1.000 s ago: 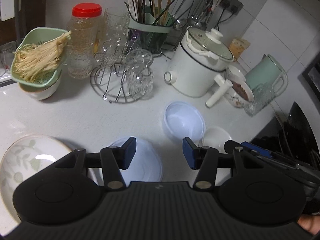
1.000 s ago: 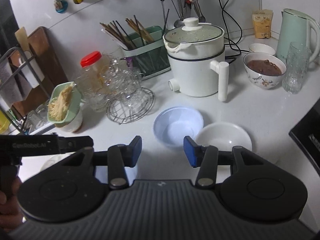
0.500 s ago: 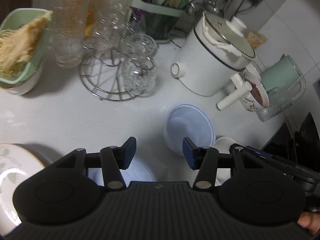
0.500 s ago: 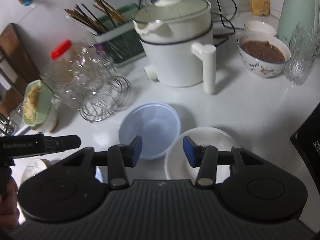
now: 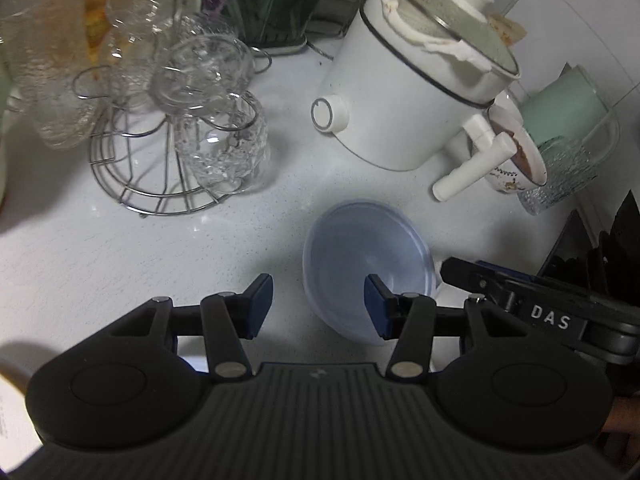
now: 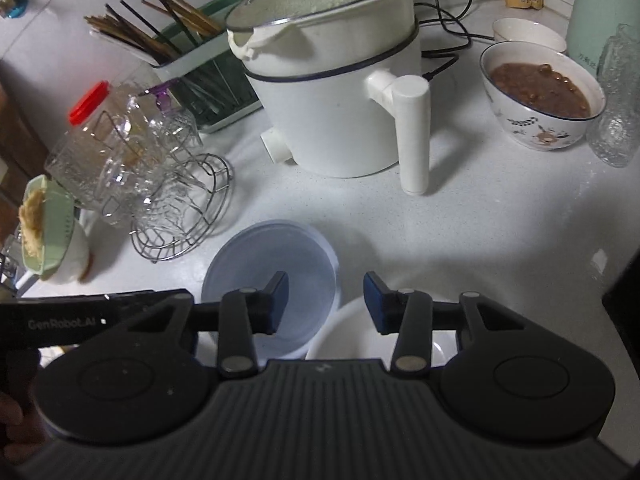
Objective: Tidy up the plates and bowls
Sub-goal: 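Lower the held blue bowl onto the other blue bowl with both grippers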
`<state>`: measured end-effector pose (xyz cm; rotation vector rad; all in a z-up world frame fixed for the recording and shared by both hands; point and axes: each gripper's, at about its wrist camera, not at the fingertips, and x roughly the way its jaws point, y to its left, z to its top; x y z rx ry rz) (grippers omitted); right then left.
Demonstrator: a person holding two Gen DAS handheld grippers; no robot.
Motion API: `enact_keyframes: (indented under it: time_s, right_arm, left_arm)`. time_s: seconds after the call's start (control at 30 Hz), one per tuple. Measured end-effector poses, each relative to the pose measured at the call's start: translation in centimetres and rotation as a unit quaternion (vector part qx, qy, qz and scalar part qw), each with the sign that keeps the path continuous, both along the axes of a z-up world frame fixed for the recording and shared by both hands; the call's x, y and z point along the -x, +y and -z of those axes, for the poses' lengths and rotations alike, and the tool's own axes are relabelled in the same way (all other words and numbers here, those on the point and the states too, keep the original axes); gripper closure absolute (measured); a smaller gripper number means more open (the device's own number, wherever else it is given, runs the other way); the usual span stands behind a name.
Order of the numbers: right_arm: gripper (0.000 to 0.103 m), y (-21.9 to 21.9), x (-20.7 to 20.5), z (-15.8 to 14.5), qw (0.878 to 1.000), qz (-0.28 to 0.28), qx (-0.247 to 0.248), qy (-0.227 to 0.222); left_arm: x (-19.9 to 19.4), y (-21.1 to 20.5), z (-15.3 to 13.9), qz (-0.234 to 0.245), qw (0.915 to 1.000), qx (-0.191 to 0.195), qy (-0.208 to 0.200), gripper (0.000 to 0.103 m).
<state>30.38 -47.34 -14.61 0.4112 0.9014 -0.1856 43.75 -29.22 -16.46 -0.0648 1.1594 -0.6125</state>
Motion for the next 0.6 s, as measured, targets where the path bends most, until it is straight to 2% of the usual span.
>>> enact_keyframes:
  time_s: [0.1,0.17,0.3,0.37,0.53,0.6]
  right_arm:
    - [0.067,0.0,-1.2,0.6,1.0,0.001,0.008,0.01]
    - [0.069,0.0,-1.9,0.9,1.0,-0.001,0.012,0.017]
    - [0.07,0.0,-3.0,1.6,0.999,-0.003,0.015,0.029]
    - [0.077,-0.1,-3.4,2.2,0.999,0.0,0.013,0.042]
    - [0.083,0.6,-4.5,3.3,0.998,-0.005,0.0,0.07]
    - [0.083,0.8,-4.8,3.3,0.997,-0.008,-0.001,0.073]
  left_arm:
    - [-1.1,-0.3,0.7,-0.007,1.0,0.0,0.004,0.05]
    - [-1.9,-0.3,1.1,-0.011,0.9999,0.004,0.008,0.058]
    - [-3.0,-1.0,1.8,0.006,0.9999,-0.003,0.016,0.065]
    - [-3.6,-1.4,2.3,0.008,0.9996,-0.006,0.025,0.07]
    - [-4.7,-2.0,3.8,0.004,0.9982,-0.023,0.055,0.085]
    - [-4.8,-2.2,3.9,0.009,0.998,-0.026,0.057,0.086]
